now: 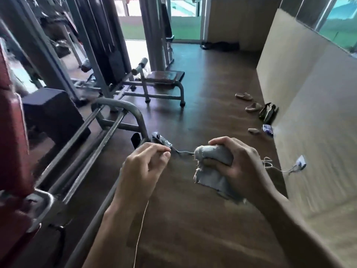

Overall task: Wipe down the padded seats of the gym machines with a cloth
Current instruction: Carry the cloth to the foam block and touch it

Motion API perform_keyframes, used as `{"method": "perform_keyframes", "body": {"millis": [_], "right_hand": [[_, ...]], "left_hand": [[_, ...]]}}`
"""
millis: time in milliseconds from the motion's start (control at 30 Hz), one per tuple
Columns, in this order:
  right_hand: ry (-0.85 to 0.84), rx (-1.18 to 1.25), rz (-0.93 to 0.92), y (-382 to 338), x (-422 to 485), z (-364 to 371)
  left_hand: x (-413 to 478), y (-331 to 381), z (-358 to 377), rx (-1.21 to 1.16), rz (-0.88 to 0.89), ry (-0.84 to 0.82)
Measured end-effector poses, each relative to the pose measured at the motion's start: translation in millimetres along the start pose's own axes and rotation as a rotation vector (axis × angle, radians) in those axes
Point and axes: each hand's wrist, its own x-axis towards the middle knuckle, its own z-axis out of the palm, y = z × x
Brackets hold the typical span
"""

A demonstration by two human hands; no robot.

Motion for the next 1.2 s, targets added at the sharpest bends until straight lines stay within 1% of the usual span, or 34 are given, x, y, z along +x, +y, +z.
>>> {"method": "perform_keyframes", "body": {"millis": [167,333,667,833,967,1067,1200], "right_hand": [[-0.028,0.002,-0.061,45.8,148.7,41.2],[-0.051,0.015,-0.063,78.0,299.1,83.2],[-0.085,0.073,-0.084,158.6,552.1,157.4],[-0.112,0.104,-0.158,209.0,698.4,194.9],[-0.183,0.121,-0.213,239.3,817.7,214.7],[-0.235,0.125,-0.29,253.3,902.0,236.0],[-0.289,0.161,-0.371,259.6,997.3,273.8]], "left_hand": [[131.4,-58.6,26.1,0.043,-0.011,0.023],[272.9,-127.2,43.9,0.04,-0.051,0.038],[503.1,-240.3,85.7,-0.036,-0.138,0.062],[630.5,-298.1,114.2,0.024,-0.152,0.127],[720.6,-338.8,135.1,0.098,-0.192,0.237],[779.8,-368.8,141.9,0.087,-0.26,0.262],[847.9,-408.8,142.5,0.109,-0.303,0.34]]}}
